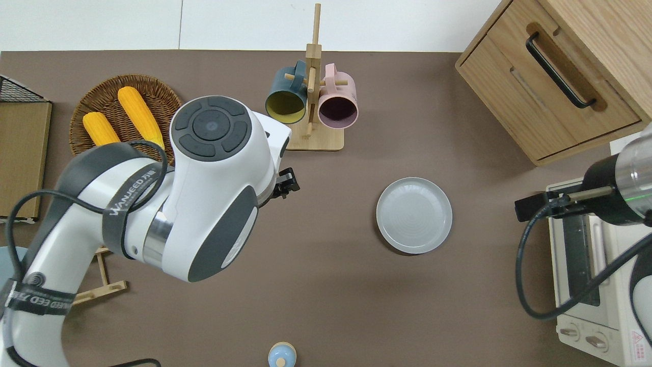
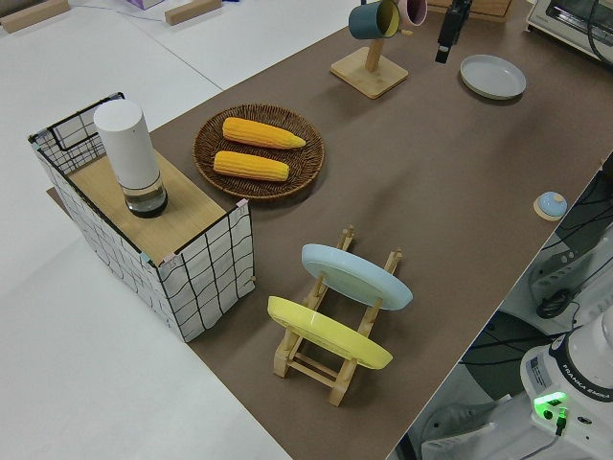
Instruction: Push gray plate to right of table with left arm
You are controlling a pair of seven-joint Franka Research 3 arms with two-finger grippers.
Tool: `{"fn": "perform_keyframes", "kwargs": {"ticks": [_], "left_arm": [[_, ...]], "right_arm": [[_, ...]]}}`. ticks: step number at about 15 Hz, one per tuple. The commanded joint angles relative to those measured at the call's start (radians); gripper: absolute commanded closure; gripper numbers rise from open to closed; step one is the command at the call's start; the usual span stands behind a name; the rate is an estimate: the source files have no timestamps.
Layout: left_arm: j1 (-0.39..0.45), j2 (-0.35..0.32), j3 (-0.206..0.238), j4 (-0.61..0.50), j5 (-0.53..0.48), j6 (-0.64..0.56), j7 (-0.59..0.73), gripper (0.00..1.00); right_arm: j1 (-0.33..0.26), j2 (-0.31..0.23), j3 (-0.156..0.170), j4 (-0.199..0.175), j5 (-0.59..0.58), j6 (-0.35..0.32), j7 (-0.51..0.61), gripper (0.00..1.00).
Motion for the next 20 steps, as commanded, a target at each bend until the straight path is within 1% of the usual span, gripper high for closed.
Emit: {"fn": "perform_keyframes", "kwargs": {"ticks": [1,4,9,14,15,18,20], "left_arm": [[0.077,-0.073,-0.009,-0.057,0.024,-0.040,0.127,0.01],[0.149,-0.107,-0.011,-0.088,0.024,-0.040,0.225,0.01],[0.315,-0.171,-0.009,-0.126,0.013,-0.040,0.425,0.01],[0.434,-0.182,-0.009,-0.129,0.012,-0.050,0.574,0.01],[0.451,-0.186,-0.009,-0.129,0.012,-0.047,0.595,0.01],[0.455,-0.187,-0.009,-0.160,0.023,-0.012,0.617,0.01],[0.453,-0.205,-0.012,-0.204,0.020,0.044,0.635,0.01]], "right_arm": [[-0.020,-0.003,0.013,0.008,0.010,-0.014,0.001,0.017],[-0.020,-0.003,0.013,0.008,0.010,-0.014,0.002,0.017],[-0.020,-0.003,0.015,0.008,0.010,-0.014,0.001,0.017],[-0.020,-0.003,0.015,0.008,0.010,-0.014,0.002,0.017],[-0.020,-0.003,0.013,0.008,0.010,-0.014,0.002,0.017],[-0.020,-0.003,0.013,0.008,0.010,-0.014,0.002,0.017],[-0.020,-0.003,0.015,0.008,0.010,-0.014,0.002,0.017]]}}
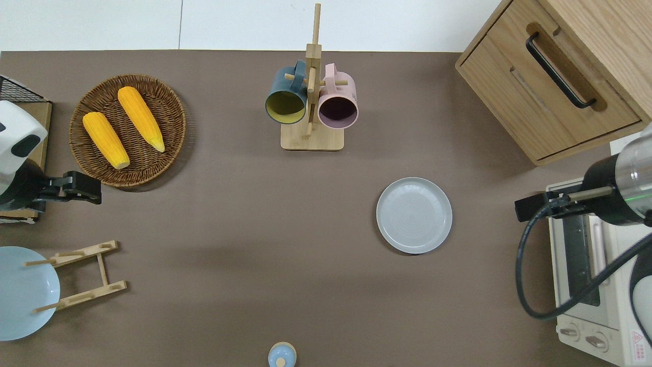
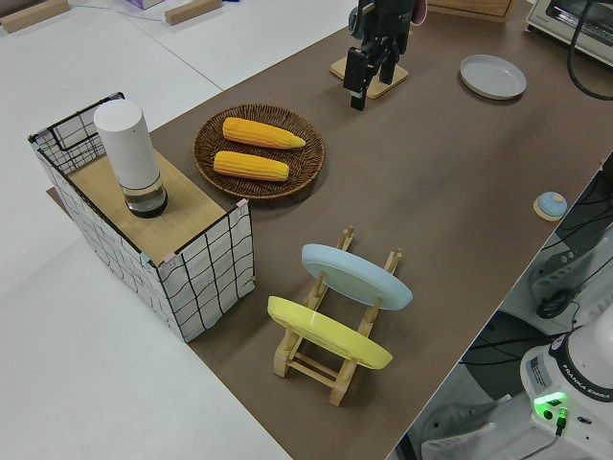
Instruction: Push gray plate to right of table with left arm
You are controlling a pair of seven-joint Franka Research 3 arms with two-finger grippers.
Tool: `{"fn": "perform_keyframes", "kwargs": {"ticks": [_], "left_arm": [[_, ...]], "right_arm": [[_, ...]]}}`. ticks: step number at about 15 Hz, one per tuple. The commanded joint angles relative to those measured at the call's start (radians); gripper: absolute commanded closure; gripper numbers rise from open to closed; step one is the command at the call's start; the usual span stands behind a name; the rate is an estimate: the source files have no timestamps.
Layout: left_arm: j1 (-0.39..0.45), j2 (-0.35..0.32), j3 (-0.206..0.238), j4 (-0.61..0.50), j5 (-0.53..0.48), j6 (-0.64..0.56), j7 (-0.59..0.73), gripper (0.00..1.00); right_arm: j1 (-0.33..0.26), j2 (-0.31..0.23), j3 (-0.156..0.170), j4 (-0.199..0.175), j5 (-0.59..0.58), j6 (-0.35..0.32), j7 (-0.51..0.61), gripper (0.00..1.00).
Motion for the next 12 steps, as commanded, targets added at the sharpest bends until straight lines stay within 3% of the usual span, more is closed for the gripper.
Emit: {"fn": "perform_keyframes", "kwargs": {"ticks": [1,6,8,12], "left_arm": [[-0.005,-0.051,-0.013,-0.105,0.007,0.107,0.034,0.01],[-0.025,-0.076,-0.038,-0.125,0.013,0.118,0.101,0.01],[-0.024,-0.123,-0.036,-0.183,0.013,0.131,0.155,0.01],[-0.013,-0.168,-0.028,-0.231,0.006,0.148,0.115,0.00]], "right_arm": [[-0.020,-0.003,0.013,0.008,0.010,-0.014,0.001,0.017],[-0.020,-0.003,0.013,0.008,0.010,-0.014,0.002,0.017],[-0.020,-0.003,0.015,0.008,0.010,-0.014,0.002,0.017],[-0.020,-0.003,0.015,0.008,0.010,-0.014,0.002,0.017]]}}
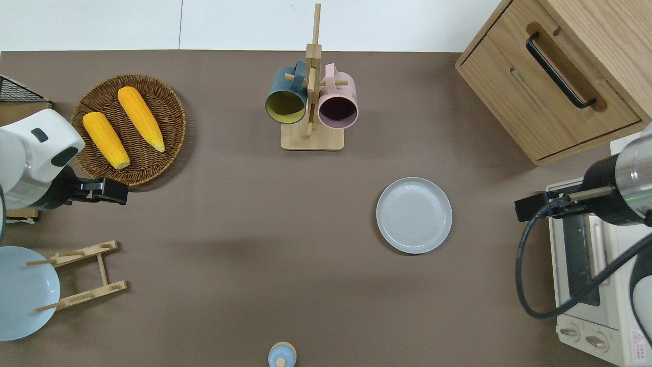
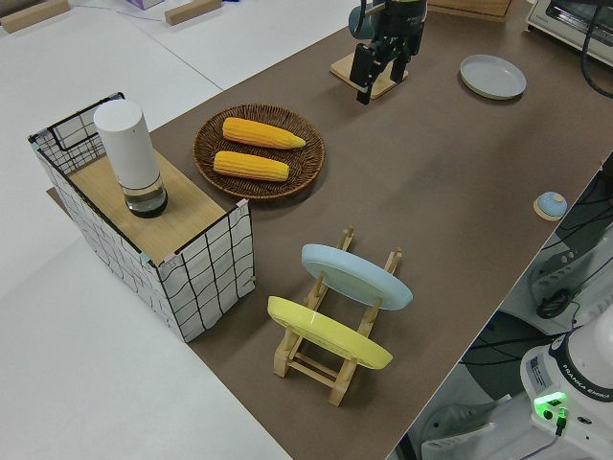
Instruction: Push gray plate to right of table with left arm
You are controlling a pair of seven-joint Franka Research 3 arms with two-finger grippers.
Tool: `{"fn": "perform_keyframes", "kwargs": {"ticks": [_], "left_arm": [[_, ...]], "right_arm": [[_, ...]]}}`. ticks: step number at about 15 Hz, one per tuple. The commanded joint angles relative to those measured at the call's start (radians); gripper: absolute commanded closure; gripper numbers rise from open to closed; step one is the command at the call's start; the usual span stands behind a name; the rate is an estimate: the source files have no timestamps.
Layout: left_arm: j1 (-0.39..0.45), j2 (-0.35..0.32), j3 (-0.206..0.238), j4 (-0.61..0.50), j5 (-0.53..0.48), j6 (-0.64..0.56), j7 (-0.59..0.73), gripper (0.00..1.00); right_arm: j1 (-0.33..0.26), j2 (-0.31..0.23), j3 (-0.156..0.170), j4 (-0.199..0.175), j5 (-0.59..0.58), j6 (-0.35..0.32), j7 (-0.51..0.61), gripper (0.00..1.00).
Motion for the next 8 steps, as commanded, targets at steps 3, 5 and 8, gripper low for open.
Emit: {"fn": "perform_keyframes", "kwargs": {"ticks": [3,5,8], "left_arm": [[0.004,-0.066,0.019,-0.075,0.004,0.020,-0.047,0.00],[0.004,-0.066,0.019,-0.075,0.004,0.018,-0.046,0.00],[0.004,-0.066,0.022,-0.076,0.003,0.012,-0.046,0.00]], "right_arm": [[-0.020,-0.003,0.013,0.008,0.010,-0.014,0.002,0.017],[-0.020,-0.003,0.013,0.008,0.010,-0.014,0.002,0.017],[-0.020,-0.003,0.013,0.008,0.010,-0.014,0.001,0.017]]}}
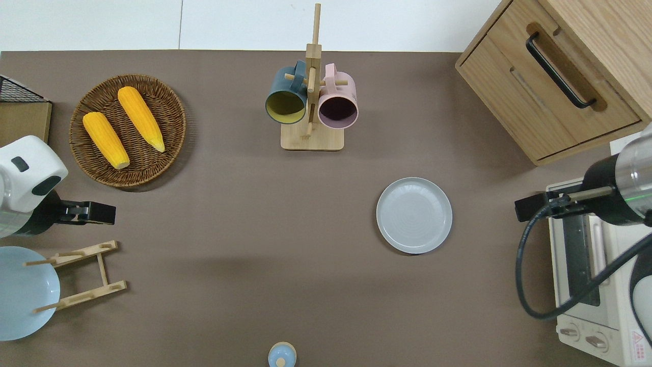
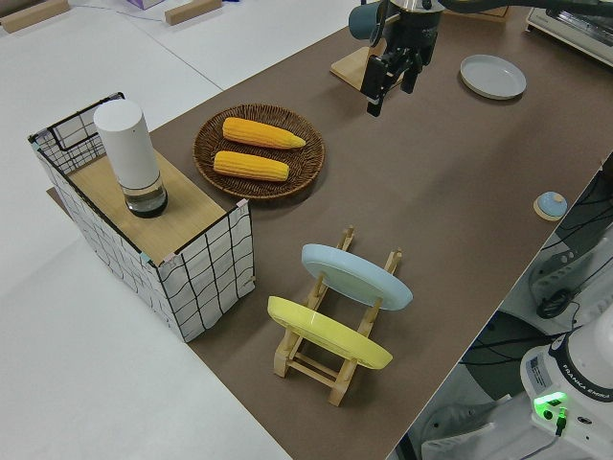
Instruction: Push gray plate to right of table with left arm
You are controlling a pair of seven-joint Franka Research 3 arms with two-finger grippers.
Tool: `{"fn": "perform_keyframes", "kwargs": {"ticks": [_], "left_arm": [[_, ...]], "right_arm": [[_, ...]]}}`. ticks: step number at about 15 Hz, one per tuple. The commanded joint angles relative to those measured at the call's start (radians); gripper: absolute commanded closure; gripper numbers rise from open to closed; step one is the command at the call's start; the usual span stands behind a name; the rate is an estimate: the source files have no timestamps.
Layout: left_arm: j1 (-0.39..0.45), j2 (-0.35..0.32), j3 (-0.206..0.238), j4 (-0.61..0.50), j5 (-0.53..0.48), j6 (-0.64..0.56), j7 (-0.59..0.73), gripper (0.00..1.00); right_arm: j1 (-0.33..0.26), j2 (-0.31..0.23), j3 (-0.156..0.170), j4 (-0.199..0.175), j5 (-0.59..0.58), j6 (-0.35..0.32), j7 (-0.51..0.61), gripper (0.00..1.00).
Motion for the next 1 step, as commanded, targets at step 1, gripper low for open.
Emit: {"fn": "perform_keyframes", "kwargs": {"ticks": [1], "left_arm": [[0.000,-0.028,0.003,-0.032,0.003,0.003,-0.013,0.00]], "right_arm": [[-0.020,-0.003,0.013,0.008,0.010,-0.014,0.002,0.017]]}}
